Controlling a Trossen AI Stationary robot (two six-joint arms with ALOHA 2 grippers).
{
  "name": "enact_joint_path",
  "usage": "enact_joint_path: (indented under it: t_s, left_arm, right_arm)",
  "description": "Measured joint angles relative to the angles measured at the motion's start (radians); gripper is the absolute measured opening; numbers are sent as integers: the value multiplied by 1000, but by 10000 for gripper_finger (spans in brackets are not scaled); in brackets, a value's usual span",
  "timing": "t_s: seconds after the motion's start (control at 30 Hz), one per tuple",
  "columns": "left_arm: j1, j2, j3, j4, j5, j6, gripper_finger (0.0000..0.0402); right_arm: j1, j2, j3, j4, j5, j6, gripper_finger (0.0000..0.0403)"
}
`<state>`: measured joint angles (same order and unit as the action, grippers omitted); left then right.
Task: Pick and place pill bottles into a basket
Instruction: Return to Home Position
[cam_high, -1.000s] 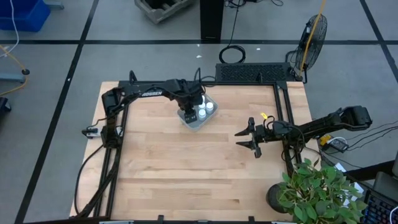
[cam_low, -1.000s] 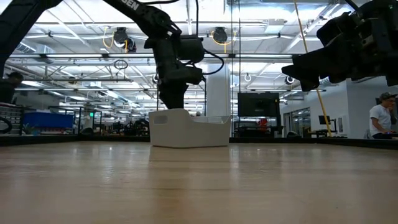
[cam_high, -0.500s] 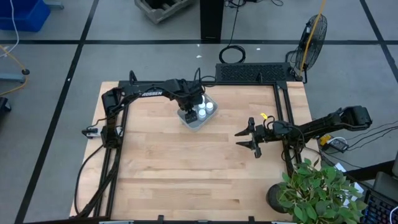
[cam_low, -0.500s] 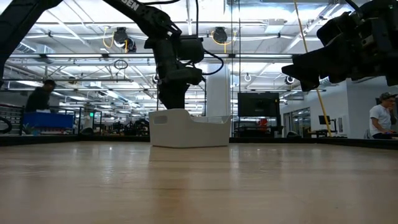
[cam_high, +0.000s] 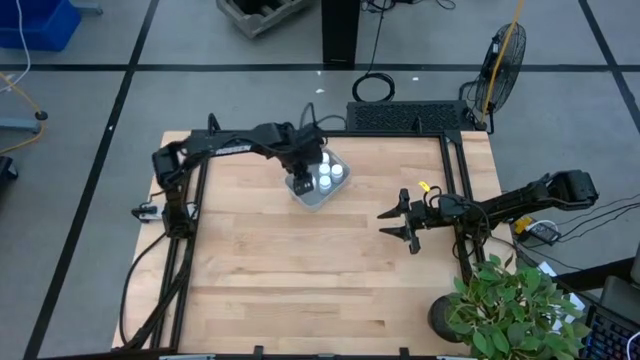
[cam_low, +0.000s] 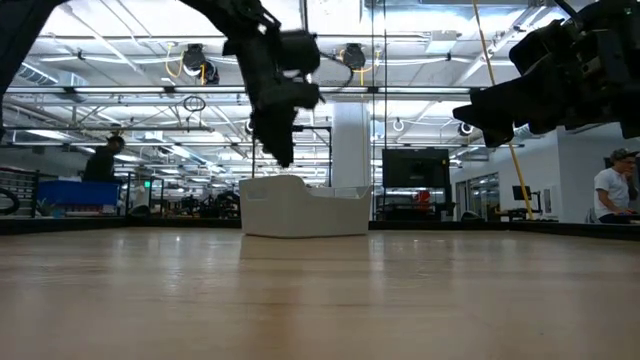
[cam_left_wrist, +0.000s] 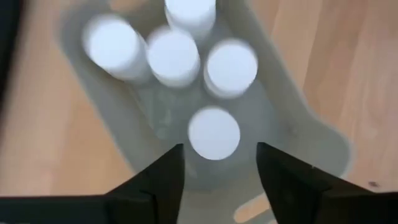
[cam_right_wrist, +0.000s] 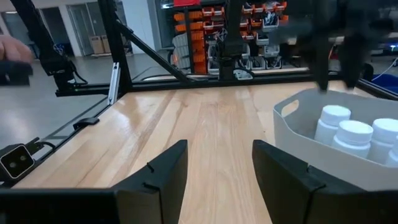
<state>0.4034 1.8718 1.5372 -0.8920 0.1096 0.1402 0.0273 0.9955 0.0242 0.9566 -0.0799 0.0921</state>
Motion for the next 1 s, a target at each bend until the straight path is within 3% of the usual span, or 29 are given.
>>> enact_joint_path:
  t_s: [0.2, 0.27, 0.33, 0.6, 0.9, 1.0]
  left_arm:
    - [0, -133, -28, -8, -14, 3, 91]
    - [-1, -184, -77, 28, -3, -17, 35]
    - [-9, -245, -160, 113, 32, -49, 12]
    - [-117, -558, -619, 611, 38, -113, 30]
    - [-180, -912, -1053, 972, 37, -140, 30]
    - [-207, -1023, -1177, 1088, -21, -179, 31]
  right_arm:
    - [0, 1, 0, -12, 0, 0, 171]
    - [0, 0, 0, -12, 0, 0, 171]
    - [0, 0, 0, -11, 0, 0, 171]
    - [0, 1, 0, -8, 0, 0, 171]
    - [0, 0, 0, -4, 0, 0, 171]
    - [0, 0, 0, -4, 0, 0, 171]
